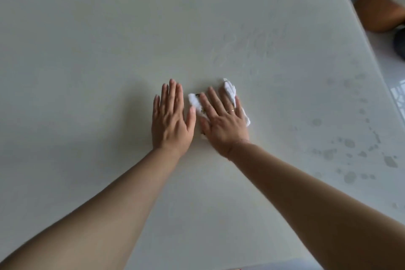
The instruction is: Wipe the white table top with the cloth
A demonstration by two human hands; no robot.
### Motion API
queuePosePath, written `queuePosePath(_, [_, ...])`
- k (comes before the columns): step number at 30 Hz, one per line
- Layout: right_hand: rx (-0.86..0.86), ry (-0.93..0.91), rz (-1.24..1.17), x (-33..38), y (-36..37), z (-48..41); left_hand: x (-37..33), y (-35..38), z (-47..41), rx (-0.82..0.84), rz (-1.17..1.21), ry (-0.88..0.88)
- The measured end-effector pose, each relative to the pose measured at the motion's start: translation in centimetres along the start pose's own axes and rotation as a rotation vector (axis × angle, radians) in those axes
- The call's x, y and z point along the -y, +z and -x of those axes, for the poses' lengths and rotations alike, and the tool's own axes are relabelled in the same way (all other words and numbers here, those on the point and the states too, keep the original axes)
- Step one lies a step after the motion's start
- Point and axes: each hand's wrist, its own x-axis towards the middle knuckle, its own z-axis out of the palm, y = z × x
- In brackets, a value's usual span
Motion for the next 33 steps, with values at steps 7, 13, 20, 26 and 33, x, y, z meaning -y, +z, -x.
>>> queuePosePath(7, [-0.029,0.337,0.032,-8.8,-2.4,-3.2,0.8,1.3,-2.7,0.070,-0.061,0.024])
queuePosePath(13, [-0.034,0.216,-0.043,-0.4,-0.1,-3.6,0.9,1.3,-2.7,0.075,-0.067,0.008])
queuePosePath(20, [-0.012,-0.057,0.057,-6.9,-2.4,-4.6,0.8,1.0,-2.7,0.107,-0.075,-0.005])
queuePosePath(26, [-0.040,0.528,-0.027,-7.4,-2.3,-7.4,0.8,1.2,-2.8,0.129,-0.106,-0.019])
queuePosePath(33, [0.044,-0.077,0.010,-2.3,-1.3,-7.7,0.8,1.0,-2.8,0.153,-0.129,-0.013])
